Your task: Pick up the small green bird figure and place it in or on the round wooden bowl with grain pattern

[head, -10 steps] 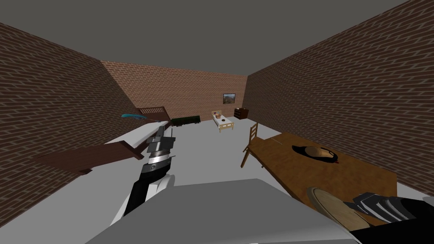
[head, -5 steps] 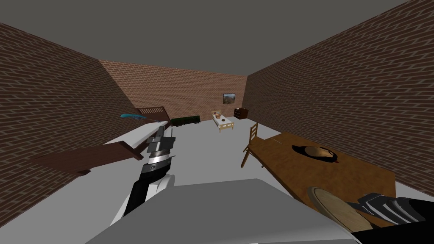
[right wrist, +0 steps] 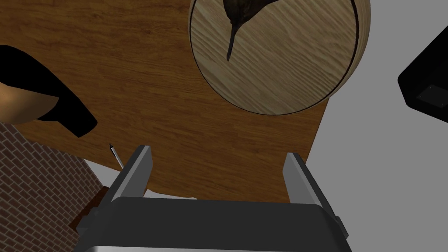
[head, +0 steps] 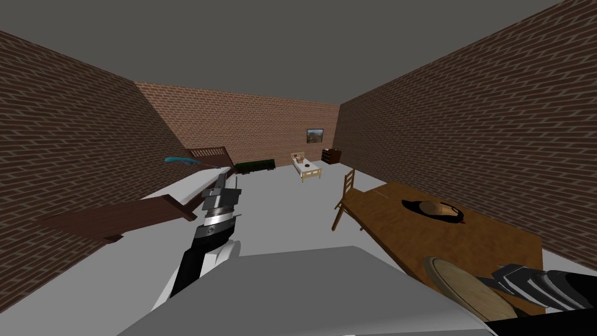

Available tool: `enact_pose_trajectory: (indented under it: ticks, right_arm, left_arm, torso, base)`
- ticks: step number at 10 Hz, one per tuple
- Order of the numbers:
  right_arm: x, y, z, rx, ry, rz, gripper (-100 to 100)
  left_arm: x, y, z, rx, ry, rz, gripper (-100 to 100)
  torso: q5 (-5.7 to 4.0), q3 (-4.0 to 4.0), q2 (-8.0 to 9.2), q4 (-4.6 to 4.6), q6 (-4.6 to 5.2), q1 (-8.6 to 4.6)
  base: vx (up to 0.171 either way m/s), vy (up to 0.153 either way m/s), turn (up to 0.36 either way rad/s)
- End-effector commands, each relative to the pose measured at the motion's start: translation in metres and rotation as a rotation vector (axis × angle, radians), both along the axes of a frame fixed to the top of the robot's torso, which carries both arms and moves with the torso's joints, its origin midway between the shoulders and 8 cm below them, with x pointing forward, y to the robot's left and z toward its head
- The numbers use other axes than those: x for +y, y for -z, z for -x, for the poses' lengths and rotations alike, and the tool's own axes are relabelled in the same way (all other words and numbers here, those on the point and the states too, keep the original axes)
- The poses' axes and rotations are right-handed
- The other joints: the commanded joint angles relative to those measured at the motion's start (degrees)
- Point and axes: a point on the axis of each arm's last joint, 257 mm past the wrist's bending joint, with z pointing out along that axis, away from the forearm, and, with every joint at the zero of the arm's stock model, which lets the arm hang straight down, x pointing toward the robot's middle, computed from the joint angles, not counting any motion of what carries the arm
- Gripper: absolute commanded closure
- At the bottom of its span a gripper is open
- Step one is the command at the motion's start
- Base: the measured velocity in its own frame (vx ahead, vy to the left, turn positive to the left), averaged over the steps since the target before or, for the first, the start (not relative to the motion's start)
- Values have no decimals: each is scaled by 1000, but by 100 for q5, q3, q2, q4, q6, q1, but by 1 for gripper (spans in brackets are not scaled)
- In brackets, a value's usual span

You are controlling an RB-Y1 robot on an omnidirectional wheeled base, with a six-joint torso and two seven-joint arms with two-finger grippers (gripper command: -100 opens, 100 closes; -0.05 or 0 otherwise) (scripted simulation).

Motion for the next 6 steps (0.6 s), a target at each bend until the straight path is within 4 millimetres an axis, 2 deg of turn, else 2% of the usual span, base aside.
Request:
enact_pose_trajectory:
  ticks: [1,2,3,6]
  right_arm:
    - [2,3,-5,-5,-4,-4,-100]
    - [-2,1,-4,-7,7,4,-100]
    - [0,1,-3,-4,2,0,0]
    - [-1,1,-4,-5,3,0,0]
  left_arm:
    - [0,0,0,0,0,0,0]
    - [0,0,0,0,0,0,0]
    - [0,0,0,0,0,0,0]
    - [0,0,0,0,0,0,0]
  torso:
    - [0,0,0,0,0,0]
    - [-4,-1,-2,0,-3,-5]
    - [-2,-1,-1,0,-1,-4]
    - [-2,0,0,0,-1,-3]
  base:
    - [-1,-6,-9]
    - [0,0,0]
    - [0,0,0]
    - [0,0,0]
